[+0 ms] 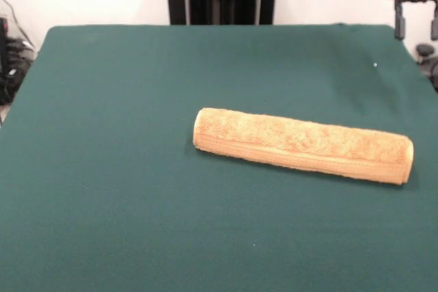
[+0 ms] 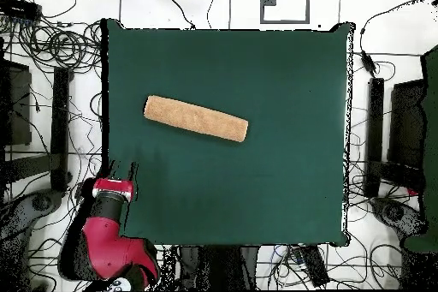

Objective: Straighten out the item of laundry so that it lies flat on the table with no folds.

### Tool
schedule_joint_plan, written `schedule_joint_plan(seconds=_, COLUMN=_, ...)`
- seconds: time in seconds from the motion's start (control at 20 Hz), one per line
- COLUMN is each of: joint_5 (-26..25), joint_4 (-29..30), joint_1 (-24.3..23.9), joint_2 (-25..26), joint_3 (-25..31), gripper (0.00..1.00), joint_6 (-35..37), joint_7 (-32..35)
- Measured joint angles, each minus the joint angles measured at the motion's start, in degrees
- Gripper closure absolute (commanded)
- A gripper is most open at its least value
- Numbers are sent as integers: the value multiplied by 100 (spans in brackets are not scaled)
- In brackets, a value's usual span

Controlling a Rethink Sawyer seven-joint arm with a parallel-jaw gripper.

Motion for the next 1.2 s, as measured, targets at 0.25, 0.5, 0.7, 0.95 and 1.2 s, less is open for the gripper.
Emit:
schedule_joint_plan(seconds=0.25, joint_5=-895, joint_4=95, joint_1=-818, joint_2=-271, joint_3=488, gripper=0, joint_6=0, joint_7=50)
schedule_joint_plan(seconds=0.5, joint_5=-1145, joint_4=149, joint_1=-1388, joint_2=-373, joint_3=829, gripper=0, joint_6=-1, joint_7=321)
schedule_joint_plan(seconds=0.7, joint_5=-1610, joint_4=138, joint_1=-1928, joint_2=-269, joint_3=1287, gripper=0, joint_6=-1, joint_7=678)
schedule_joint_plan(seconds=0.95, joint_5=-2370, joint_4=89, joint_1=-2634, joint_2=164, joint_3=1880, gripper=0, joint_6=14, joint_7=917)
schedule_joint_plan(seconds=1.2, joint_5=-2821, joint_4=16, joint_1=-3159, joint_2=667, joint_3=2306, gripper=0, joint_6=218, joint_7=947)
